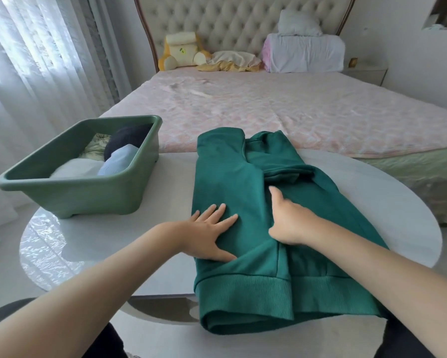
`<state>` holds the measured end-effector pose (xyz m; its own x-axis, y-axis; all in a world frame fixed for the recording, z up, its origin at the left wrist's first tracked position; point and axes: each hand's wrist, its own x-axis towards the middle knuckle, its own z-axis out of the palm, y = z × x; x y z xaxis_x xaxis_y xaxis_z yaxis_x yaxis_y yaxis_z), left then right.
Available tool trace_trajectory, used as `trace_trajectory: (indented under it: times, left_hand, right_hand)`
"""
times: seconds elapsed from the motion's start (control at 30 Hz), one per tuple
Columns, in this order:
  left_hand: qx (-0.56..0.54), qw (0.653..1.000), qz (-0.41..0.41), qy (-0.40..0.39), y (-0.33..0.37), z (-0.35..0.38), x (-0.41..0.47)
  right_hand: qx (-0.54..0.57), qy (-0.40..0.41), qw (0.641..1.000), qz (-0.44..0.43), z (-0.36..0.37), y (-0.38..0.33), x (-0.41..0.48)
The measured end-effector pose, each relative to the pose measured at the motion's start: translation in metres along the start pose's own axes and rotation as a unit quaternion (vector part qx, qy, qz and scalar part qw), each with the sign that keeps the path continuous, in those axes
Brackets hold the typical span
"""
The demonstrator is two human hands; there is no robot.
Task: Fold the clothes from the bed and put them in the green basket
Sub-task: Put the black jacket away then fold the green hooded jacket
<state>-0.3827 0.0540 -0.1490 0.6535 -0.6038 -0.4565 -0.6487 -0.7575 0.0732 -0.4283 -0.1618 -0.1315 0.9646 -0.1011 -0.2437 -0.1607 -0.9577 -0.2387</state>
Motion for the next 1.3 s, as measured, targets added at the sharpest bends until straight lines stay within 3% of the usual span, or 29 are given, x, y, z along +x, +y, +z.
trace_trajectory:
  times: [0.07,0.13,0.2,0.3,0.37,0.47,0.6,0.8,1.0,1.2,1.3]
  left_hand:
    - [-0.026,1.0,0.009,0.006,-0.003,-0.003,-0.005]
    - [-0.084,0.995,0.02,0.043,-0.007,-0.006,-0.009]
    - [-0.14,0.982,0.024,0.122,-0.015,-0.008,-0.014]
    - [-0.152,0.963,-0.028,0.221,-0.024,-0.012,-0.025]
    - [-0.155,0.967,-0.098,0.178,-0.024,-0.016,-0.037]
    - [-0.192,0.968,-0.162,0.01,-0.017,-0.018,-0.056]
    - [-0.249,0.951,-0.147,-0.108,-0.007,-0.007,-0.069]
    - [-0.357,0.923,-0.108,-0.095,-0.007,0.013,-0.072]
    - [-0.444,0.89,-0.08,-0.063,-0.014,0.022,-0.077]
    - [-0.395,0.898,-0.07,-0.183,-0.015,0.023,-0.085]
    - [-0.272,0.929,-0.079,-0.237,-0.012,0.009,-0.09]
  right_hand:
    - [-0.063,0.086,0.992,-0.072,-0.001,-0.001,0.005]
    - [-0.138,0.171,0.959,-0.179,-0.005,-0.003,0.01]
    - [-0.152,0.127,0.949,-0.247,0.001,-0.007,0.015]
    - [-0.138,-0.046,0.969,-0.198,0.015,-0.018,0.018]
    - [-0.194,-0.002,0.963,-0.189,0.014,-0.031,0.021]
    - [-0.226,0.136,0.923,-0.279,0.014,-0.053,0.025]
    - [-0.111,0.084,0.907,-0.398,0.028,-0.079,0.028]
    - [-0.16,0.106,0.877,-0.441,0.032,-0.099,0.04]
    - [-0.069,0.172,0.888,-0.42,0.031,-0.097,0.044]
    - [-0.038,0.142,0.886,-0.439,0.052,-0.1,0.042]
    - [-0.028,0.125,0.891,-0.436,0.048,-0.095,0.046]
